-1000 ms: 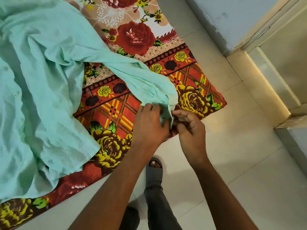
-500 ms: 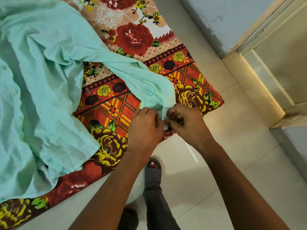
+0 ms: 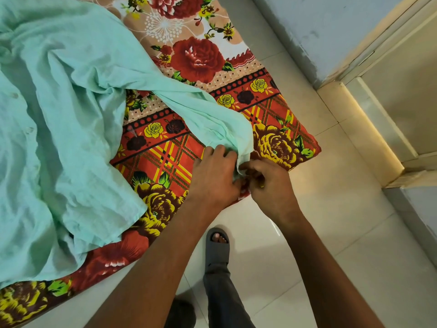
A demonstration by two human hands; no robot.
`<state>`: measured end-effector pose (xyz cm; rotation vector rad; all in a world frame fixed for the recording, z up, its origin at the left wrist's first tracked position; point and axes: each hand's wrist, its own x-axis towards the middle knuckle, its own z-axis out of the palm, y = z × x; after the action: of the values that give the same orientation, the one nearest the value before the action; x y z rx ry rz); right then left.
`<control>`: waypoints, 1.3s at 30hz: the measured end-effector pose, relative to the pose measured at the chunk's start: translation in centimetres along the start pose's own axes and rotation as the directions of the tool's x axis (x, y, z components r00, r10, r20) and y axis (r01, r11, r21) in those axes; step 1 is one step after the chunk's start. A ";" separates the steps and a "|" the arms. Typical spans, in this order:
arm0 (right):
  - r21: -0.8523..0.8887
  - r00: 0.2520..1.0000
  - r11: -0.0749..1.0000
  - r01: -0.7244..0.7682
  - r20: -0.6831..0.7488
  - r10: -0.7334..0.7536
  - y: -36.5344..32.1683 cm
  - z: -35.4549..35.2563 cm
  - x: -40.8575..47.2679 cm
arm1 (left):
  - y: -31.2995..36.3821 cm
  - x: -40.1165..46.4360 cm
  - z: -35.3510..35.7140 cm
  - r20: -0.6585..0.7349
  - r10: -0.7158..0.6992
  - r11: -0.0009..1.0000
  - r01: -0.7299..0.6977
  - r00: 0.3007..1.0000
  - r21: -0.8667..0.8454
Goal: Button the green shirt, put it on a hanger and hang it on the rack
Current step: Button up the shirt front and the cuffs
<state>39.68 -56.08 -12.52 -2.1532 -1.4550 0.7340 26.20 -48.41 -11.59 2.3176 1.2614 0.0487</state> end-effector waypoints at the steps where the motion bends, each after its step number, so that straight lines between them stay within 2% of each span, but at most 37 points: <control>1: 0.016 1.000 1.000 -0.010 -0.026 0.010 0.0 0.1 -0.1 | 0.1 0.0 -0.1 0.014 0.004 1.000 -0.005 1.000 0.011; 4: 0.065 0.997 0.998 -0.022 -0.070 0.026 -0.3 0.4 -0.2 | 0.0 -0.2 0.1 -0.004 0.006 1.000 -0.006 1.000 0.014; 7: 0.068 0.994 0.998 -0.016 -0.109 0.024 -0.6 1.0 -0.3 | -0.3 -0.2 0.7 -0.081 -0.011 0.999 0.008 0.997 -0.037; 11: 0.060 0.970 0.998 0.006 -0.245 0.009 -0.9 2.1 -0.8 | -0.9 -0.2 1.3 -0.148 -0.036 0.992 0.018 0.988 -0.123; 16: 0.165 0.924 0.986 -0.019 -0.373 0.080 -1.4 2.6 -1.6 | -0.9 -0.7 1.4 -0.161 0.033 0.997 -0.044 0.986 -0.062; 19: 0.200 0.904 0.979 -0.049 -0.407 0.129 -1.7 2.8 -1.8 | -0.8 -0.5 1.2 -0.173 0.023 0.998 -0.032 0.985 -0.051; 23: 0.240 0.881 0.969 -0.062 -0.443 0.166 -2.0 2.9 -1.8 | -1.3 -0.1 1.0 -0.189 -0.067 0.966 0.016 0.980 -0.257; 27: 0.277 0.846 0.955 -0.107 -0.480 0.234 -2.0 2.7 -1.6 | -1.4 -0.6 0.0 -0.221 -0.262 0.815 0.092 0.939 -0.572; 29: 0.126 0.866 0.989 -0.078 -0.483 0.130 -2.3 2.5 -1.6 | -1.2 -1.0 -0.7 -0.309 -0.251 0.800 0.016 0.917 -0.600; 31: -0.076 0.894 0.997 0.009 -0.445 -0.042 -2.6 2.4 -1.5 | -1.0 -1.4 -1.0 -0.399 -0.155 0.840 -0.092 0.904 -0.534; 33: -0.171 0.911 0.983 0.073 -0.389 -0.136 -2.6 2.4 -1.1 | -0.9 -1.5 -0.8 -0.433 -0.046 0.880 -0.168 0.900 -0.444; 36: -0.142 0.900 0.982 0.127 -0.399 -0.174 -2.2 2.3 -0.8 | -0.9 -1.4 -0.1 -0.402 -0.004 0.897 -0.174 0.916 -0.406; 39: 0.051 0.896 0.989 0.136 -0.433 -0.101 -1.8 2.0 -0.9 | -1.0 -1.2 0.3 -0.365 -0.067 0.856 -0.135 0.928 -0.499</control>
<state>36.81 -56.18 -12.73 -1.9821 -1.2798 0.2419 24.78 -49.03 -12.02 1.8995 1.1883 0.7816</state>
